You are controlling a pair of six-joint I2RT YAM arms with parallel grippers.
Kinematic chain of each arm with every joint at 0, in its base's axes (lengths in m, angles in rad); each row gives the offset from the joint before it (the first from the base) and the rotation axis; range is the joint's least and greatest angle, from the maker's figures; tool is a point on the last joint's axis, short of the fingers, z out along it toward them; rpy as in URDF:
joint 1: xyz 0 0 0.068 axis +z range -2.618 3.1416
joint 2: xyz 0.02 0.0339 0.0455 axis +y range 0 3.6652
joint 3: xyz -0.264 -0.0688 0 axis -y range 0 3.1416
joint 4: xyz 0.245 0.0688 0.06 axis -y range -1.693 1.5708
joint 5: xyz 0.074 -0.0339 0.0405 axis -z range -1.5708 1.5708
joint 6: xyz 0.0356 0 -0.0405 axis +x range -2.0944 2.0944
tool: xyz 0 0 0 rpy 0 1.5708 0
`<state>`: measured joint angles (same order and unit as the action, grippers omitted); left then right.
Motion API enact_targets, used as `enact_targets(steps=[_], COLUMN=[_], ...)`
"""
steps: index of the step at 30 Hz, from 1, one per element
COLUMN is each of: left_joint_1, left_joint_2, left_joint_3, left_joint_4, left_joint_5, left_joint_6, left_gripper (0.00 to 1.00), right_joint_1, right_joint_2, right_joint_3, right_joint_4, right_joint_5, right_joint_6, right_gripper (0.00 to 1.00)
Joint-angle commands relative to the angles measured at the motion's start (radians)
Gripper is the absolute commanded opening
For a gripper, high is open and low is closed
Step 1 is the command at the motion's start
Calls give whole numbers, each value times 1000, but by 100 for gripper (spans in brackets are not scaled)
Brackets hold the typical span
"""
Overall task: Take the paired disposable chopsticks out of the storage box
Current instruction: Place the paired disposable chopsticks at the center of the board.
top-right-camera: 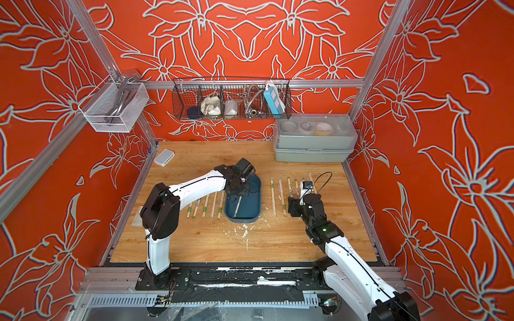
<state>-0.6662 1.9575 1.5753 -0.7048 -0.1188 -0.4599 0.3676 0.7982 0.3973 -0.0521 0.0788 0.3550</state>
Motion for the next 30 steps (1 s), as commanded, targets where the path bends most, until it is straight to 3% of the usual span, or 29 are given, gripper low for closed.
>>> enact_targets(steps=[1,10,15,19,24,30], left_joint_1=[16,113,249,352,505,587], left_joint_2=[-76,-278,-360,-391,-378,-304], left_joint_3=[20,-86,-219,-334,-422,-455], left_joint_4=[-76,-120,-66,28,138,204], left_joint_5=[-5,-40,-43,-124,-67,-64], left_joint_6=[22,72,171,304,340,390], left_gripper=[0,0,0,0,0,0], right_joint_1=[7,10,15,21,56,175], right_joint_2=[-12,-70,-53,-11,35,66], right_joint_3=[12,-67,-78,-77,-74,-63], right_joint_4=[8,208,236,268,314,347], right_joint_5=[-5,-299,-311,-334,-383,-392], right_joint_6=[0,-33,-27,-21,-46,-137], right_gripper=[69,74,74,74,74,75])
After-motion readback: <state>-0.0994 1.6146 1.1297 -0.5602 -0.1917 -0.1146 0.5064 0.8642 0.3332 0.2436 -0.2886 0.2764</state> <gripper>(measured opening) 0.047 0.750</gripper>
